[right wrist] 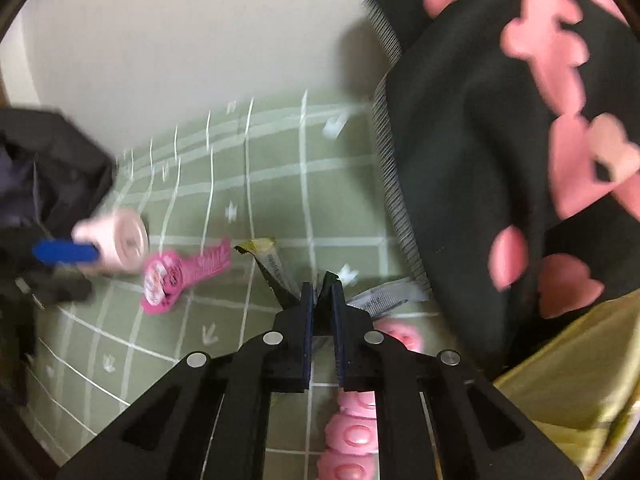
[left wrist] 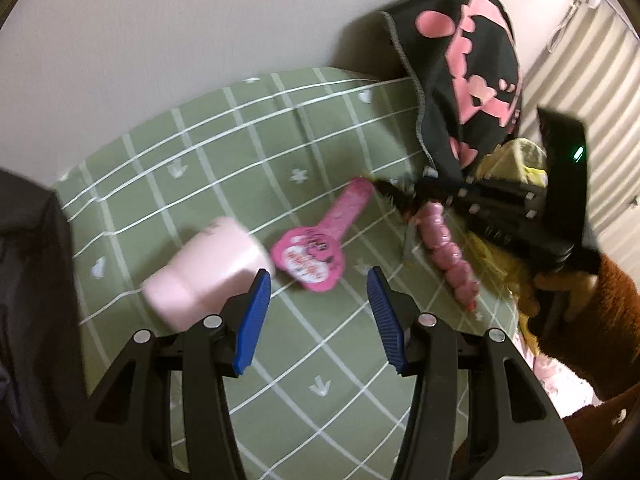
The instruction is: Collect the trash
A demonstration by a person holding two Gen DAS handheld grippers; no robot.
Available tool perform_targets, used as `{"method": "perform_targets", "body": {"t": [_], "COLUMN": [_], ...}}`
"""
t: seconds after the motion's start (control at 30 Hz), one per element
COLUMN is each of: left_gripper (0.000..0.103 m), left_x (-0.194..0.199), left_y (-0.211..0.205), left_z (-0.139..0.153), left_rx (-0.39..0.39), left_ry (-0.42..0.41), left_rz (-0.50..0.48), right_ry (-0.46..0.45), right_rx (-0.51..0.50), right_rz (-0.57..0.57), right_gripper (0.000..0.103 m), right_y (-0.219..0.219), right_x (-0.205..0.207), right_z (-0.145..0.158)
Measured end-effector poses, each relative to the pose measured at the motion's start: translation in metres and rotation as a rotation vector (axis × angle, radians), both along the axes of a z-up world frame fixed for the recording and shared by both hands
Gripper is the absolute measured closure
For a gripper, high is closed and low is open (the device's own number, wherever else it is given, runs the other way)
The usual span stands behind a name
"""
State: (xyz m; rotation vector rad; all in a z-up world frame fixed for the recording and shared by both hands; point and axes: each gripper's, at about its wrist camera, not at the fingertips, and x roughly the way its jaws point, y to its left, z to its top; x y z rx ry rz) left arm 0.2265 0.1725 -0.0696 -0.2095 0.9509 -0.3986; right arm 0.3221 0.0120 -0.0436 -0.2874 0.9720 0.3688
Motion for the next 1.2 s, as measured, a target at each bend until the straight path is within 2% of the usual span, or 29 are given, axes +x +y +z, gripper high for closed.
{"method": "perform_targets", "body": {"t": [0.07, 0.13, 0.33, 0.47, 0.53, 0.7, 0.87, 1.0, 1.1, 1.2], "left_gripper": [0.055, 0.055, 0.055, 0.055, 0.055, 0.055, 0.055, 0.055, 0.063, 0.081], "left_x": [0.005, 0.01, 0.033, 0.042, 0.044, 0.051, 0.063, 0.073, 0.074, 0.081], "left_y": [-0.008, -0.017, -0.047, -0.067, -0.07, -0.065, -0.054, -0.056, -0.06, -0.067], "left_z": [-0.001, -0.002, -0.015, -0.029, -0.033, -0.037, -0.034, -0.037, -0.035, -0.028], "left_rx": [-0.004, 0.025, 0.222, 0.387, 0.428, 0.455, 0.428, 0.464, 0.471, 0.414], "left_ry": [-0.006, -0.018, -0.053, -0.074, -0.086, -0.085, -0.045, -0.016, -0.017, -0.018], "left_rz": [-0.029, -0.046, -0.119, -0.208, -0.223, -0.213, -0.187, -0.195, -0.211, -0.199], "right_ry": [-0.023, -0.041, -0.062, -0.054, -0.052, -0.064, -0.077, -0.085, -0.095, -0.109], "right_rx": [0.006, 0.024, 0.063, 0.085, 0.087, 0.078, 0.069, 0.067, 0.067, 0.068], "right_rz": [-0.022, -0.058, -0.132, -0.182, -0.204, -0.215, -0.217, -0.223, -0.233, -0.244], "right_gripper": [0.093, 0.093, 0.093, 0.093, 0.093, 0.093, 0.093, 0.093, 0.093, 0.093], "right_y": [-0.005, -0.015, -0.034, -0.042, -0.045, -0.049, -0.041, -0.038, -0.039, -0.045], "right_x": [-0.001, -0.002, -0.009, -0.01, -0.008, -0.011, -0.011, -0.012, -0.015, -0.018], "right_z": [0.016, 0.032, 0.058, 0.059, 0.059, 0.066, 0.073, 0.078, 0.082, 0.088]}}
